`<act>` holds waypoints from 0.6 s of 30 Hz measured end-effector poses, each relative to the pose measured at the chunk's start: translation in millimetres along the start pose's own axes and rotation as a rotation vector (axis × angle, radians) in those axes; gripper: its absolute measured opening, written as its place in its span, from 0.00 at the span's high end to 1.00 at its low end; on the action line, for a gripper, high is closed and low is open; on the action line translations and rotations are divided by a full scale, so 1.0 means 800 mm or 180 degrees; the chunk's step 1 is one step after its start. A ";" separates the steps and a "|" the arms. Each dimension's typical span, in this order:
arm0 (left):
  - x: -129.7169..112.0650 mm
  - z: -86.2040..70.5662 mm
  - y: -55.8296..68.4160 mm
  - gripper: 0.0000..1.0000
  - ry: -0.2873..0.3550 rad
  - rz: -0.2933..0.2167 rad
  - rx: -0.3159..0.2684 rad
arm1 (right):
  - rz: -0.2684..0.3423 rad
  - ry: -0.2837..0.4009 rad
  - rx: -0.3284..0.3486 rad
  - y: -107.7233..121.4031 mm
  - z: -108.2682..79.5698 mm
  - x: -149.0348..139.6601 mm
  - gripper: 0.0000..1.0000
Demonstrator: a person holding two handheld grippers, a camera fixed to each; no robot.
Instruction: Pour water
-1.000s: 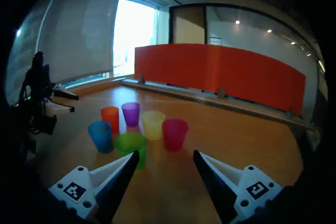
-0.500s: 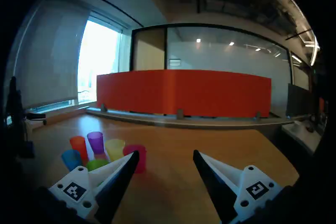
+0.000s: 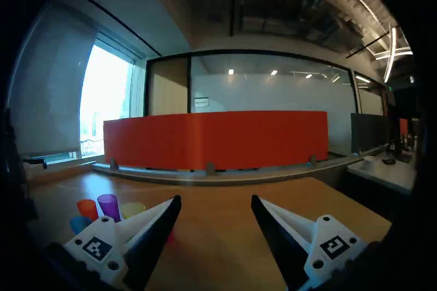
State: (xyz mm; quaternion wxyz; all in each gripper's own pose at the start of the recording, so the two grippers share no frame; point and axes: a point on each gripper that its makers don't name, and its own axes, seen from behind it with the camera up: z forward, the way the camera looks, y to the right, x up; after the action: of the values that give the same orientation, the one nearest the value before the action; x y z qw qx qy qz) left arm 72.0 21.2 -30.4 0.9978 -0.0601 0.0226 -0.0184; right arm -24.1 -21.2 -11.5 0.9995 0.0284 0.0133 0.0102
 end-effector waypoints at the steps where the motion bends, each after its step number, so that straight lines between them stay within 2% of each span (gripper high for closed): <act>1: 0.001 0.001 0.000 0.02 0.0010 -0.0011 0.0007 | -0.0006 -0.0002 -0.0007 0.000 0.000 0.000 0.01; 9: 0.012 0.008 -0.003 0.02 0.0110 -0.0038 0.0079 | -0.0084 -0.0019 -0.0063 0.004 -0.004 -0.003 0.01; 18: 0.015 0.007 -0.007 0.02 0.0238 0.0075 0.0239 | -0.0052 -0.0067 -0.0061 0.005 -0.006 -0.006 0.01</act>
State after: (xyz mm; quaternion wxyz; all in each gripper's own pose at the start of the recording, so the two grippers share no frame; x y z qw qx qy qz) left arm 84.0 15.9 -24.7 0.9979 -0.0215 0.0598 -0.0097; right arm -28.9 -16.8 -15.6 0.9998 0.0189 0.0030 0.0019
